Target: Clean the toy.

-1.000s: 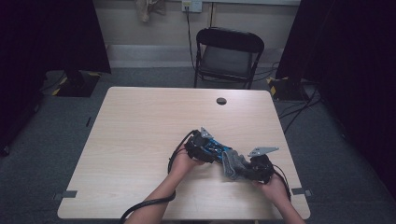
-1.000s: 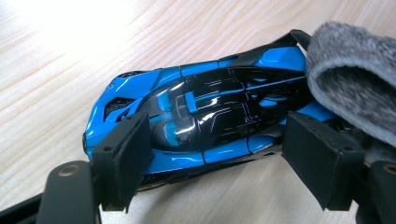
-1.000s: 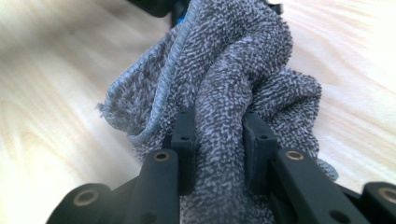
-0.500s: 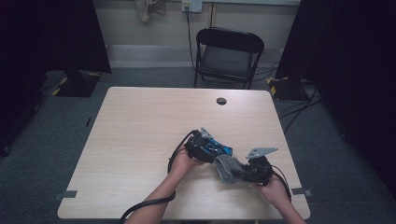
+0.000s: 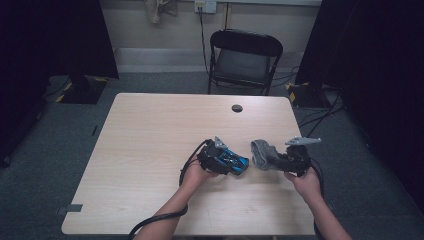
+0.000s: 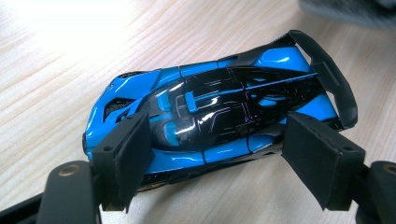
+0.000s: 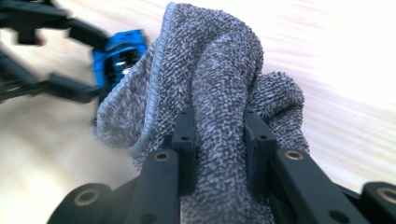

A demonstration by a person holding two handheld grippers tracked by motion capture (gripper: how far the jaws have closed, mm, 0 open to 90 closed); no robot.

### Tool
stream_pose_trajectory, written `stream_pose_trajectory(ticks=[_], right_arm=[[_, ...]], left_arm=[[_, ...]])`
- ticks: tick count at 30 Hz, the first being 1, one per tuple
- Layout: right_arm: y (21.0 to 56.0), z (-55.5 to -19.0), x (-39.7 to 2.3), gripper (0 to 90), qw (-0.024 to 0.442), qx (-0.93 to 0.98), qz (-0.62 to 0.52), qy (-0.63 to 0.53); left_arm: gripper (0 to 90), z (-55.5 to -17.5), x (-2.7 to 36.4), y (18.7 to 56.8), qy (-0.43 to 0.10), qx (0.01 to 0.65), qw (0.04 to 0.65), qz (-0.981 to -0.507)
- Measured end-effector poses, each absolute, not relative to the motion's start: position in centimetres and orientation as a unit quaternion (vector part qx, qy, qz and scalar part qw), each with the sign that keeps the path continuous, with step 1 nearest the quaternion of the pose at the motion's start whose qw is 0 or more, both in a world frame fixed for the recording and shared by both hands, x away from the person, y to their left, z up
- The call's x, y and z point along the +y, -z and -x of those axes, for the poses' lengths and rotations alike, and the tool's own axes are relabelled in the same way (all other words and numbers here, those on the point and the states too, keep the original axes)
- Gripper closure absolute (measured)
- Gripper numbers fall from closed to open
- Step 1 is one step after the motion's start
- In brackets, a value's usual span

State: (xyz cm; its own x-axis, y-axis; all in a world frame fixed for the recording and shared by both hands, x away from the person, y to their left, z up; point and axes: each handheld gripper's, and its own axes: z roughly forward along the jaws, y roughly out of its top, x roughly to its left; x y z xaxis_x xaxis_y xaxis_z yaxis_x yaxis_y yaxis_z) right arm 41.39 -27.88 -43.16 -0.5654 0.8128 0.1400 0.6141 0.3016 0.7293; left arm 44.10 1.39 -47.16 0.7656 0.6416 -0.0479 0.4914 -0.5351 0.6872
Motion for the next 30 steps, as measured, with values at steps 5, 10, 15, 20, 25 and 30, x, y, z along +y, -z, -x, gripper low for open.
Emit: stream_pose_trajectory(ticks=[5,10,15,20,25,30], right_arm=[[43.6,-43.2,-28.2,71.0,0.149,0.794,-0.465,-0.362],[44.8,-44.5,-27.1,71.0,0.153,0.795,-0.475,-0.345],[45.7,-45.5,-25.6,71.0,0.149,0.805,-0.472,-0.328],[46.6,-46.4,-24.2,71.0,0.145,0.813,-0.468,-0.315],[47.0,-46.7,-22.5,71.0,0.141,0.824,-0.455,-0.308],[47.0,-47.2,-21.9,71.2,0.137,0.828,-0.450,-0.306]], left_arm=[[23.8,-44.1,1.4,47.2,-0.105,0.324,0.355,-0.871],[23.7,-44.1,1.3,47.2,-0.109,0.322,0.359,-0.869],[23.7,-44.0,1.4,47.3,-0.109,0.320,0.359,-0.870],[23.7,-44.0,1.5,47.2,-0.107,0.320,0.360,-0.870],[23.7,-44.0,1.4,47.3,-0.106,0.321,0.365,-0.868],[23.6,-44.0,1.4,47.3,-0.108,0.320,0.365,-0.868]])
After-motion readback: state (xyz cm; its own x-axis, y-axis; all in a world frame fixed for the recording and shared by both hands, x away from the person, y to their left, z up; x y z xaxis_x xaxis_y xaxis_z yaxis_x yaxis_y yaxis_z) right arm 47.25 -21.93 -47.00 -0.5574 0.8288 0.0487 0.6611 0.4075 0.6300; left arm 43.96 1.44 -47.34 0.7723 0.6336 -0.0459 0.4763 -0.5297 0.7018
